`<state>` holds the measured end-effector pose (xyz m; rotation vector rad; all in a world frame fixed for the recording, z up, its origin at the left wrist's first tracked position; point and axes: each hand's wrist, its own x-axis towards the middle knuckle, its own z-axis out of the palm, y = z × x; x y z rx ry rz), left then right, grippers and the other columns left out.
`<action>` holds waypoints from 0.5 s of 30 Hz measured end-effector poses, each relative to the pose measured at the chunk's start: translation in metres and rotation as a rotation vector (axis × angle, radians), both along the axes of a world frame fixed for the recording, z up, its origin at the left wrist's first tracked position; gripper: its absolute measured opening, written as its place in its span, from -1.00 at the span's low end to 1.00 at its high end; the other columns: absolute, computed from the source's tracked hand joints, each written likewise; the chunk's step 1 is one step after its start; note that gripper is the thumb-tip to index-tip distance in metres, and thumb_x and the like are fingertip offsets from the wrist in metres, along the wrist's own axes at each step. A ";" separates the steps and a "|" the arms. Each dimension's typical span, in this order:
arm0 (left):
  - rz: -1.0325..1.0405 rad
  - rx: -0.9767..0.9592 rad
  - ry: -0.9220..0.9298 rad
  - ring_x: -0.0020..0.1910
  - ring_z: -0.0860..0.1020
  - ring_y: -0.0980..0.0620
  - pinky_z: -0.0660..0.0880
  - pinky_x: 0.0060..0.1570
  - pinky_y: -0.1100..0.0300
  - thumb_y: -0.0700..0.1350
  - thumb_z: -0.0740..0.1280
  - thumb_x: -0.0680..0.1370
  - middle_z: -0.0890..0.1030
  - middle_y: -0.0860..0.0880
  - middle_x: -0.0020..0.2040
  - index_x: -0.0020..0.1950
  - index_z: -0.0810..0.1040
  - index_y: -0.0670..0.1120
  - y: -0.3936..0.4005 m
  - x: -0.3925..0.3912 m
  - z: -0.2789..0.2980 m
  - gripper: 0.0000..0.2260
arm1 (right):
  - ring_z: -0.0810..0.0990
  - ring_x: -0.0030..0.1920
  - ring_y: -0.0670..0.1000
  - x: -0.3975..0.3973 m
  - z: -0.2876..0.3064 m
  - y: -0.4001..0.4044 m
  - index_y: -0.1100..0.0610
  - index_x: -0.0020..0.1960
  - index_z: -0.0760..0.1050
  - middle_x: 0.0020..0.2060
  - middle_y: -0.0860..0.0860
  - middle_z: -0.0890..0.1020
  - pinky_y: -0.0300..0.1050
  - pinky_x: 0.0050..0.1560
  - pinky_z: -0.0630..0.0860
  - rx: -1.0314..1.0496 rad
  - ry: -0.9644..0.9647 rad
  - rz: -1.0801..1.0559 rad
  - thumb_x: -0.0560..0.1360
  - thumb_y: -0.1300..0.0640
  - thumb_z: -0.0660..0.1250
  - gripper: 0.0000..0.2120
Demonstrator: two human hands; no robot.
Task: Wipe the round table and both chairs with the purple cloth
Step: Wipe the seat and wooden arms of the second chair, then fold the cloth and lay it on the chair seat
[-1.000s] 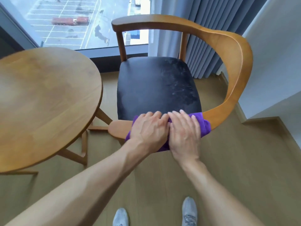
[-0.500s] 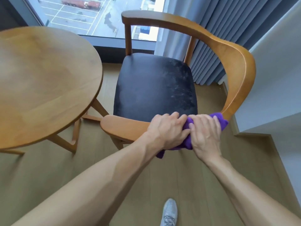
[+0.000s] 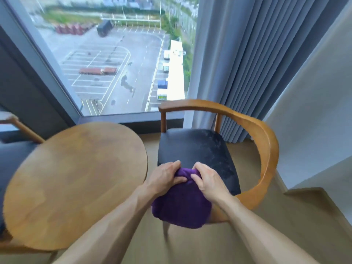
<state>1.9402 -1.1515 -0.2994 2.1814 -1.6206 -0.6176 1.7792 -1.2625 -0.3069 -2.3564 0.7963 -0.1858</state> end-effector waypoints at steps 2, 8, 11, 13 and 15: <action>-0.033 -0.065 0.005 -0.13 0.49 -0.10 0.30 -0.20 0.08 0.14 0.41 0.53 0.50 -0.02 -0.14 -0.05 0.37 -0.11 -0.015 0.011 0.057 -0.64 | 0.50 -0.14 0.01 0.004 0.057 -0.019 0.01 -0.08 0.39 -0.18 -0.06 0.52 -0.10 -0.15 0.38 0.022 -0.024 0.001 0.54 0.07 0.32 -0.89; -0.103 -0.196 0.003 -0.11 0.57 -0.01 0.54 -0.11 0.08 0.27 0.50 0.37 0.60 0.00 -0.07 0.04 0.49 0.03 -0.064 0.031 0.206 -0.56 | 0.61 0.04 -0.12 0.016 0.214 -0.083 -0.20 0.30 0.45 0.08 -0.12 0.61 -0.23 -0.03 0.54 0.149 0.096 0.098 0.43 0.21 0.41 -0.48; -0.116 -0.252 -0.025 -0.12 0.56 -0.01 0.53 -0.11 0.12 0.13 0.47 0.49 0.60 -0.02 -0.07 0.09 0.53 -0.02 -0.088 0.035 0.247 -0.69 | 0.65 0.11 -0.04 0.028 0.258 -0.114 -0.21 0.35 0.43 0.12 -0.09 0.66 -0.03 0.09 0.63 0.234 0.251 0.205 0.40 0.32 0.37 -0.36; -0.114 -0.270 -0.097 -0.09 0.55 -0.02 0.51 -0.08 0.13 0.02 0.44 0.54 0.59 -0.02 -0.06 0.16 0.54 -0.04 -0.105 0.040 0.264 -0.74 | 0.67 0.07 0.01 0.038 0.274 -0.133 -0.14 0.30 0.48 0.07 -0.07 0.69 0.06 0.10 0.64 0.203 0.358 0.232 0.39 0.32 0.41 -0.43; -0.098 -0.251 -0.141 -0.03 0.53 -0.02 0.47 -0.01 0.15 -0.05 0.46 0.51 0.57 -0.02 0.01 0.26 0.52 -0.01 -0.121 0.046 0.271 -0.66 | 0.68 -0.01 0.01 0.047 0.283 -0.151 -0.05 0.09 0.59 -0.05 -0.06 0.71 0.05 0.05 0.65 0.040 0.418 0.257 0.38 0.26 0.46 -0.65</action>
